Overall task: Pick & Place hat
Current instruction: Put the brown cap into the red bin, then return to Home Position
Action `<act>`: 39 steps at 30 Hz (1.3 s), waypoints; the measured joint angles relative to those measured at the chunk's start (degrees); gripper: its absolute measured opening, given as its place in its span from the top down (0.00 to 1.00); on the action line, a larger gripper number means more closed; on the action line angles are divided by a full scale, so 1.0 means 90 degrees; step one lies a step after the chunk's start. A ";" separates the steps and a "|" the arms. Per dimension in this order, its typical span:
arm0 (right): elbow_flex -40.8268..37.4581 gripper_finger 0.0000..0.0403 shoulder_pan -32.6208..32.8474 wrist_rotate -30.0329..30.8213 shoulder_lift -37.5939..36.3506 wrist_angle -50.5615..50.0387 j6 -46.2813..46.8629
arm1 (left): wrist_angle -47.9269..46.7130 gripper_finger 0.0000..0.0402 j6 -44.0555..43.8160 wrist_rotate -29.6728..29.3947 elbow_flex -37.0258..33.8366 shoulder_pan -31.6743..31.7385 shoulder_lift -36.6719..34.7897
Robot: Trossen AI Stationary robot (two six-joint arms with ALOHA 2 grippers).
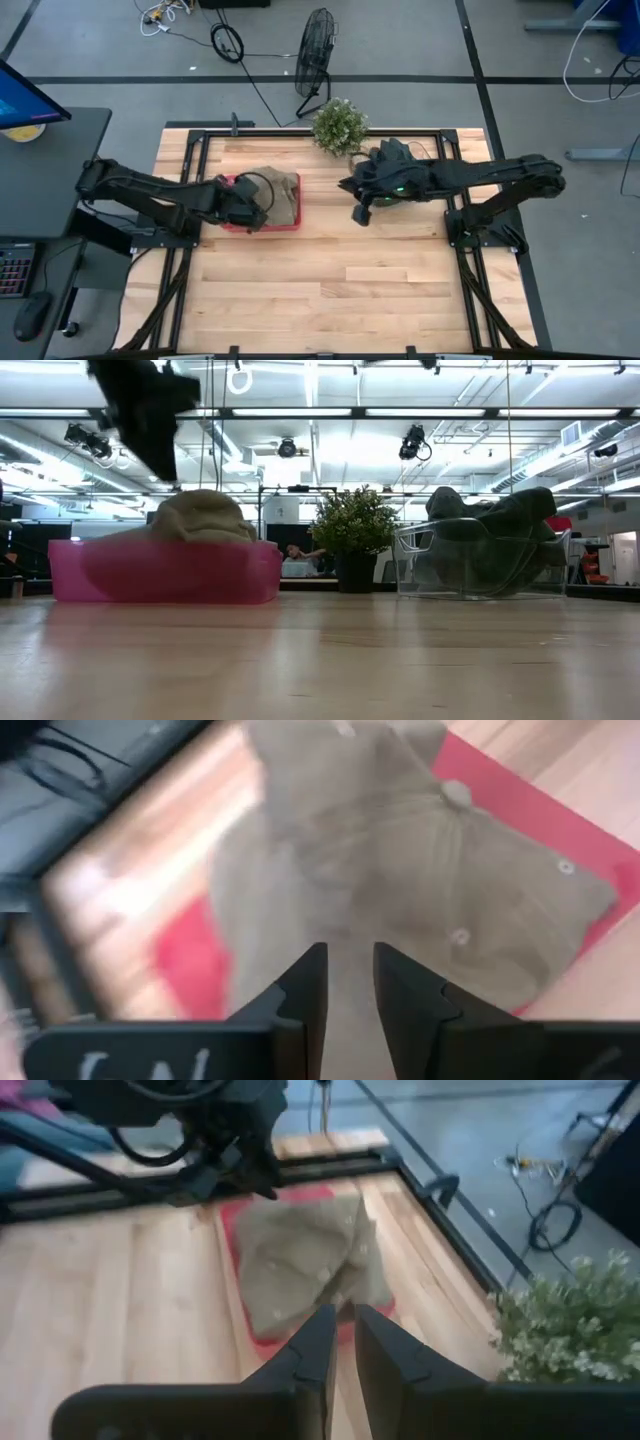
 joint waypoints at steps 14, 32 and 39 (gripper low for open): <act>0.0005 0.89 0.0695 0.0120 -0.1288 -0.1164 0.0170 | -0.2242 0.82 -0.0274 -0.1728 0.1436 -0.1495 -0.1358; -0.5133 0.89 0.0820 -0.1462 -0.4639 0.2973 -0.0068 | 0.4169 0.92 0.3635 -0.1240 -0.3389 -0.2143 -0.4938; -0.6341 0.89 0.0450 -0.1552 -0.6207 0.3286 -0.0205 | 0.4759 0.92 0.4627 -0.0960 -0.3848 -0.1932 -0.5704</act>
